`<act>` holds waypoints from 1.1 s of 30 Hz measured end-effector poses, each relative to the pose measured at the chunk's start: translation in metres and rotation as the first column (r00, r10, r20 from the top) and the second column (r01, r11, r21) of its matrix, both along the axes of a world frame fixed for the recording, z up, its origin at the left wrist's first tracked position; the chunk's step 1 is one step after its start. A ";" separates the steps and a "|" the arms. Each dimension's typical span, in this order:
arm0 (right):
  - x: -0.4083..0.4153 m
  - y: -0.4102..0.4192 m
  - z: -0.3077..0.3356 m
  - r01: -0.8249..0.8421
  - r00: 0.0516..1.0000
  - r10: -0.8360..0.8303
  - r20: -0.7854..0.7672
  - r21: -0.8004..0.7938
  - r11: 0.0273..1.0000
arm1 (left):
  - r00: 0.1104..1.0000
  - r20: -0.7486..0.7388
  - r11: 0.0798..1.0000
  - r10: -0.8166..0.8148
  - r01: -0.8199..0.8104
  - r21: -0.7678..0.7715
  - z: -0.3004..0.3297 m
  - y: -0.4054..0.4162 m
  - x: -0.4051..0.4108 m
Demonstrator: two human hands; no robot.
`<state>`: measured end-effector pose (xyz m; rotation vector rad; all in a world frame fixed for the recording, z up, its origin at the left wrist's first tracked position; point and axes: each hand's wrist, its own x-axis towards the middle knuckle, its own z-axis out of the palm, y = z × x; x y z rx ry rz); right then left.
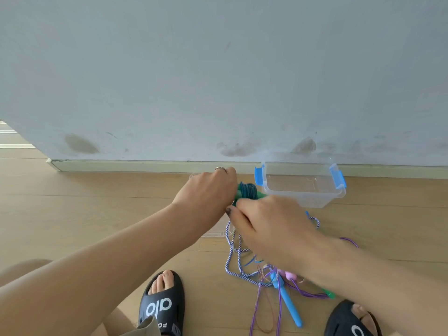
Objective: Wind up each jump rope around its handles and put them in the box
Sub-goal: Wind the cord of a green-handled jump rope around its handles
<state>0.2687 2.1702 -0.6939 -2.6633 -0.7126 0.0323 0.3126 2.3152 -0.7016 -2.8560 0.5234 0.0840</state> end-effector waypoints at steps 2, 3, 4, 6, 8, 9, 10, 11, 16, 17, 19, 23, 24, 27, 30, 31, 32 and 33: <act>0.011 -0.009 0.011 -0.015 0.998 0.017 0.068 -0.024 1.000 | 0.998 -0.022 0.999 -0.050 0.050 0.013 -0.004 0.001 0.000; 0.017 -0.014 0.018 -0.006 0.997 0.007 0.074 -0.024 1.000 | 0.996 -0.021 0.996 -0.085 0.085 0.008 -0.006 0.000 0.000; 0.024 -0.018 0.024 0.007 0.998 -0.007 0.069 -0.008 1.000 | 0.991 -0.024 0.992 -0.128 0.128 0.011 -0.009 0.001 0.000; 0.038 -0.026 0.034 0.028 0.998 -0.030 0.060 0.031 0.999 | 0.978 0.009 0.978 -0.208 0.208 -0.014 -0.008 0.001 -0.001; 0.053 -0.032 0.034 0.034 0.999 -0.034 -0.004 0.073 0.997 | 0.958 0.084 0.953 -0.273 0.282 -0.109 -0.004 -0.001 -0.006; 0.060 -0.034 0.031 0.035 0.998 -0.029 -0.057 0.104 0.994 | 0.952 0.110 0.945 -0.285 0.298 -0.136 -0.001 -0.003 -0.008; 0.066 -0.037 0.027 0.039 0.993 -0.023 -0.113 0.138 0.990 | 0.951 0.109 0.937 -0.288 0.304 -0.175 0.000 -0.004 -0.009; 0.071 -0.039 0.023 0.045 0.986 -0.017 -0.165 0.167 0.985 | 0.958 0.115 0.932 -0.264 0.284 -0.223 0.002 -0.005 -0.010; 0.072 -0.044 0.023 0.067 0.948 0.053 -0.313 0.361 0.930 | 0.984 0.037 0.910 -0.172 0.173 -0.377 0.008 0.002 -0.009; 0.069 -0.044 0.026 0.060 0.949 0.065 -0.310 0.378 0.924 | 0.989 0.008 0.919 -0.149 0.142 -0.369 0.007 0.004 -0.008; 0.062 -0.042 0.033 0.023 0.954 0.095 -0.285 0.385 0.923 | 0.994 -0.020 0.944 -0.109 0.097 -0.317 0.004 0.007 -0.004; 0.046 -0.038 0.040 -0.073 0.968 0.149 -0.203 0.338 0.938 | 0.994 -0.036 0.967 -0.105 0.093 -0.237 0.000 0.007 0.001; 0.044 -0.039 0.041 -0.082 0.970 0.150 -0.190 0.324 0.942 | 0.994 -0.048 0.970 -0.099 0.085 -0.227 0.000 0.007 0.001; 0.043 -0.044 0.046 -0.084 0.975 0.138 -0.172 0.288 0.954 | 0.994 -0.081 0.974 -0.074 0.054 -0.222 0.004 0.008 0.003; 0.043 -0.045 0.047 -0.082 0.976 0.134 -0.173 0.282 0.956 | 0.993 -0.106 0.982 -0.054 0.033 -0.187 0.007 0.009 0.004; 0.044 -0.044 0.046 -0.073 0.977 0.126 -0.172 0.282 0.957 | 0.992 -0.102 0.985 -0.072 0.054 -0.164 0.008 0.007 0.003; 0.046 -0.044 0.045 -0.056 0.978 0.109 -0.176 0.280 0.958 | 0.991 -0.096 0.986 -0.098 0.083 -0.147 0.008 0.004 0.000; 0.050 -0.044 0.043 -0.037 0.980 0.090 -0.178 0.282 0.959 | 0.988 -0.085 0.984 -0.128 0.116 -0.134 0.008 0.001 -0.004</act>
